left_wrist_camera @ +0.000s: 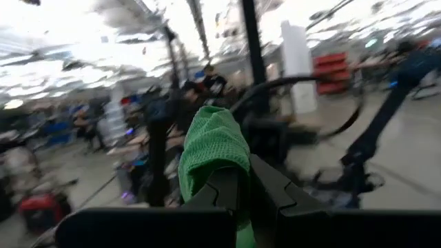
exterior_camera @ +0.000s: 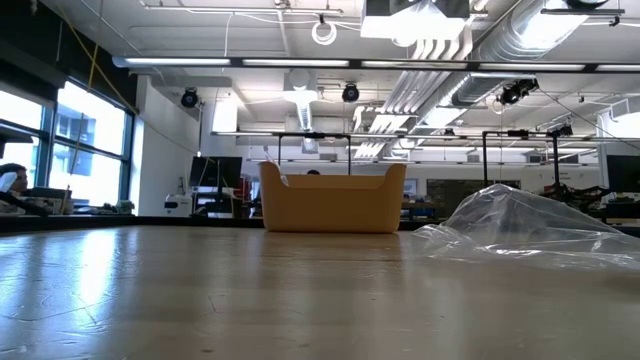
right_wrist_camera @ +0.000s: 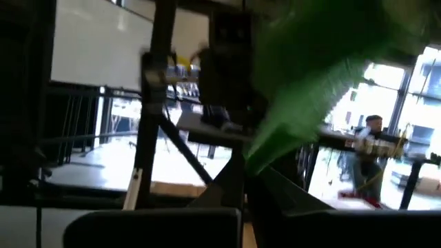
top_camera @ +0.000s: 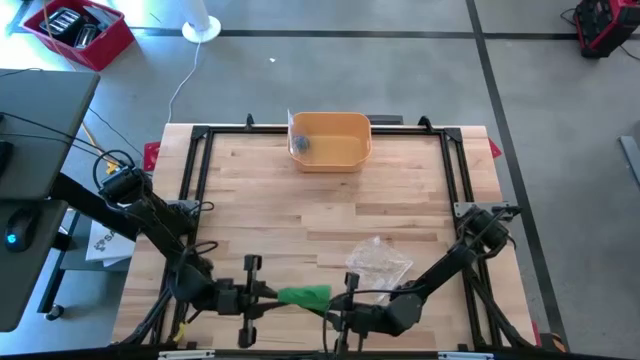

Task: Roll bandage
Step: Roll the green bandage

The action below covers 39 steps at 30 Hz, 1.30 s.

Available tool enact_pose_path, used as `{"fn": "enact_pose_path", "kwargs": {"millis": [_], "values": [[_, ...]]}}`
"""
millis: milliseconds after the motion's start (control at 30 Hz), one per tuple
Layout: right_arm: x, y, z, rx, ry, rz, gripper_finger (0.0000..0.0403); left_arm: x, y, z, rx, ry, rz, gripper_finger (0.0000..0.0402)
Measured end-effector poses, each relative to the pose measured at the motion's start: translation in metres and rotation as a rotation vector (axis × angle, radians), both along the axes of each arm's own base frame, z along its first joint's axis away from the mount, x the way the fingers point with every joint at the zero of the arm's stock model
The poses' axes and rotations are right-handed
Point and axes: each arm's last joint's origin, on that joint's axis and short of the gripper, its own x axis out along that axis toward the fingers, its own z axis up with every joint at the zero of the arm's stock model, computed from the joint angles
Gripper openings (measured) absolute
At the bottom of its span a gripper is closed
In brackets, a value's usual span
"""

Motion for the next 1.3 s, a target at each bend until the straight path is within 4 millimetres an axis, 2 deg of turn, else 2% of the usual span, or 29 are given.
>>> {"fn": "enact_pose_path", "kwargs": {"millis": [100,167,333,500,733,1100,1200,1300], "values": [[-0.007,0.004,0.007,-0.036,-0.045,-0.005,0.0,0.003,0.003,-0.004,-0.02,0.041,0.059,0.0007],[-0.011,0.007,0.009,-0.06,-0.046,-0.025,0.0,0.004,0.003,-0.004,-0.026,0.035,0.031,0.0007],[-0.012,0.002,0.004,-0.082,0.056,-0.243,0.0,0.002,-0.006,-0.002,-0.037,-0.018,-0.287,0.0007],[-0.009,-0.011,0.015,-0.166,0.021,-0.335,0.0,0.002,-0.011,-0.011,-0.122,0.097,-0.465,0.0007],[-0.009,-0.014,0.046,-0.385,-0.004,-0.466,0.0,0.004,-0.012,-0.023,-0.232,0.25,-0.477,0.0007],[-0.012,0.021,0.103,-0.746,0.123,-0.542,0.0,0.008,-0.008,-0.032,-0.31,0.361,-0.465,0.0007],[-0.014,0.027,0.112,-0.793,0.129,-0.524,0.0,0.008,-0.009,-0.038,-0.321,0.406,-0.479,0.0007],[-0.014,0.027,0.112,-0.781,0.154,-0.538,0.0,0.008,-0.009,-0.037,-0.346,0.409,-0.49,0.0007]]}}
